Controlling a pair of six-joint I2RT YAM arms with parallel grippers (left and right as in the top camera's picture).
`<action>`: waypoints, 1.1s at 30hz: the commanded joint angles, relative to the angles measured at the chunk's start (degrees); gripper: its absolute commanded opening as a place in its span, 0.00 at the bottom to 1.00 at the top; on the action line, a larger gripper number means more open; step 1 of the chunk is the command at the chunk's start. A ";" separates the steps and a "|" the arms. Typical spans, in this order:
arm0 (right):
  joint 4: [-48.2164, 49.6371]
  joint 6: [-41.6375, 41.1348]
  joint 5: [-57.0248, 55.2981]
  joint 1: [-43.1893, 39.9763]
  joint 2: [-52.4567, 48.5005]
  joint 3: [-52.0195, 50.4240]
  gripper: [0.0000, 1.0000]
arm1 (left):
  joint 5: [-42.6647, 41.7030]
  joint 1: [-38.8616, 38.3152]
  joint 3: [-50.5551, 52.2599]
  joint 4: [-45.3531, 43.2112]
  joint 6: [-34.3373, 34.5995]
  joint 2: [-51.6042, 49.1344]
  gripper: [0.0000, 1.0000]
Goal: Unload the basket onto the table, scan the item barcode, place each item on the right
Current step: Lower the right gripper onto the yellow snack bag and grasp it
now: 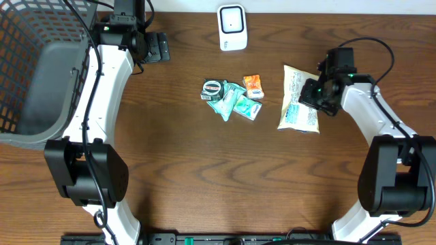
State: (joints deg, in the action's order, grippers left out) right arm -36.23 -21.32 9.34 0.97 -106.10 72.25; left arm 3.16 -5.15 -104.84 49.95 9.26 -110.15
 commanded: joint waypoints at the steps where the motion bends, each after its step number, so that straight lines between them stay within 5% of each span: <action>1: -0.02 -0.96 -2.64 1.90 -2.82 0.20 0.01 | 0.55 0.00 -0.70 0.17 0.92 1.18 0.98; 33: -6.82 -1.36 -3.45 0.57 8.20 4.76 0.07 | 0.55 0.00 -0.70 0.17 0.92 1.18 0.98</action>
State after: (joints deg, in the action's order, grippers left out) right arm -42.89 -22.13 6.59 1.85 -97.49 76.27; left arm 3.16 -5.15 -104.84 49.95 9.26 -110.15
